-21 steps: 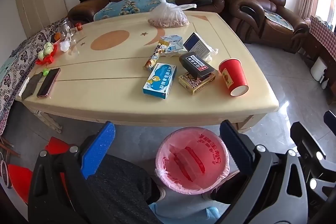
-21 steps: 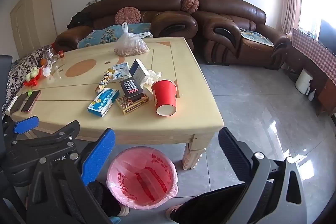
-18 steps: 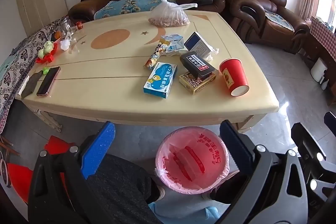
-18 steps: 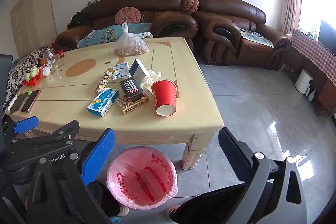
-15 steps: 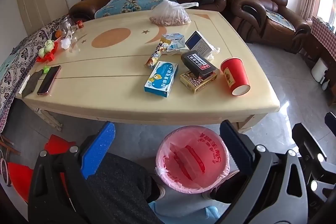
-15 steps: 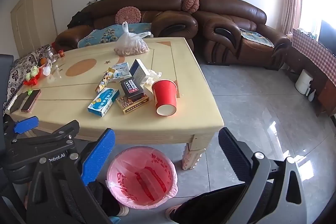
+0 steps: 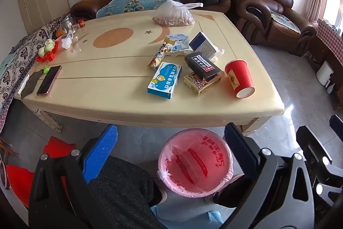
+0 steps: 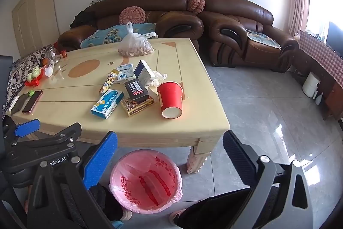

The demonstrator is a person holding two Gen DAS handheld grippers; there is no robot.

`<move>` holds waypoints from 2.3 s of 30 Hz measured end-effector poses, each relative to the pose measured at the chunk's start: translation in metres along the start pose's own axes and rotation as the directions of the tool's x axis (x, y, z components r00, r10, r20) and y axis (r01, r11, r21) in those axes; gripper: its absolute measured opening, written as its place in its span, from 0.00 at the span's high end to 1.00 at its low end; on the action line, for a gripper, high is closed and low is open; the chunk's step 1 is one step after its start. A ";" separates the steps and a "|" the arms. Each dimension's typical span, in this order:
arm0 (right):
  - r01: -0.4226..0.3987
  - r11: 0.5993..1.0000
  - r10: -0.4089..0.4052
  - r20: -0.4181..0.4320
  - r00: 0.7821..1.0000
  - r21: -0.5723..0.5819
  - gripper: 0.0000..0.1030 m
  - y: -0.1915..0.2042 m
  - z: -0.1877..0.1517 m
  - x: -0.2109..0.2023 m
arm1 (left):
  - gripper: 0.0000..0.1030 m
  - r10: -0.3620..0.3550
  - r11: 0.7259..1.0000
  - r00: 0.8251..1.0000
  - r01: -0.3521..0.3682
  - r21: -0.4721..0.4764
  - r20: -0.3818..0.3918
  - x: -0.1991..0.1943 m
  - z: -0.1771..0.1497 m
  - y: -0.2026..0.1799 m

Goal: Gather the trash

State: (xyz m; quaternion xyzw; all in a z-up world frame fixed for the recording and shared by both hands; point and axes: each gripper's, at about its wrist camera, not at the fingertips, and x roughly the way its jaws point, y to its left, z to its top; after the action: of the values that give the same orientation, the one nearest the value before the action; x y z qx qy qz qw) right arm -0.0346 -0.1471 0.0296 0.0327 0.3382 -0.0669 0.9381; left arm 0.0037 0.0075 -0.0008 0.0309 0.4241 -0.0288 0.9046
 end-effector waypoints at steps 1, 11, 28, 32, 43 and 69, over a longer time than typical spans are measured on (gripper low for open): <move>0.000 1.000 0.000 0.000 1.000 0.000 0.07 0.000 0.000 0.001 | 0.05 0.000 1.000 1.000 0.000 0.003 0.000 0.000 -0.001 0.000; 0.001 1.000 -0.001 0.000 1.000 -0.002 0.07 0.002 -0.002 0.003 | 0.05 0.004 1.000 1.000 -0.004 0.007 0.003 -0.001 -0.002 0.001; -0.009 1.000 0.009 -0.004 1.000 -0.016 0.07 0.010 -0.002 0.004 | 0.05 -0.003 1.000 1.000 0.003 -0.005 -0.008 -0.001 -0.002 0.006; -0.012 1.000 0.012 -0.007 1.000 -0.017 0.07 0.009 -0.002 0.005 | 0.05 -0.003 1.000 1.000 0.003 -0.005 -0.008 -0.001 -0.002 0.006; -0.013 1.000 0.013 -0.010 1.000 -0.016 0.07 0.009 -0.001 0.004 | 0.05 0.000 1.000 1.000 0.000 -0.008 -0.008 -0.001 -0.001 0.009; -0.052 0.997 0.056 -0.094 0.994 0.052 0.07 -0.025 0.022 0.072 | 0.05 -0.005 1.000 0.998 0.004 -0.011 -0.059 0.037 0.039 0.041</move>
State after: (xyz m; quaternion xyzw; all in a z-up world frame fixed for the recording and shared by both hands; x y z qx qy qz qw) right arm 0.0300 -0.1818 0.0000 0.0682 0.3798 -0.0483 0.9213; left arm 0.0607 0.0442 -0.0031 0.0259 0.4509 -0.0275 0.8918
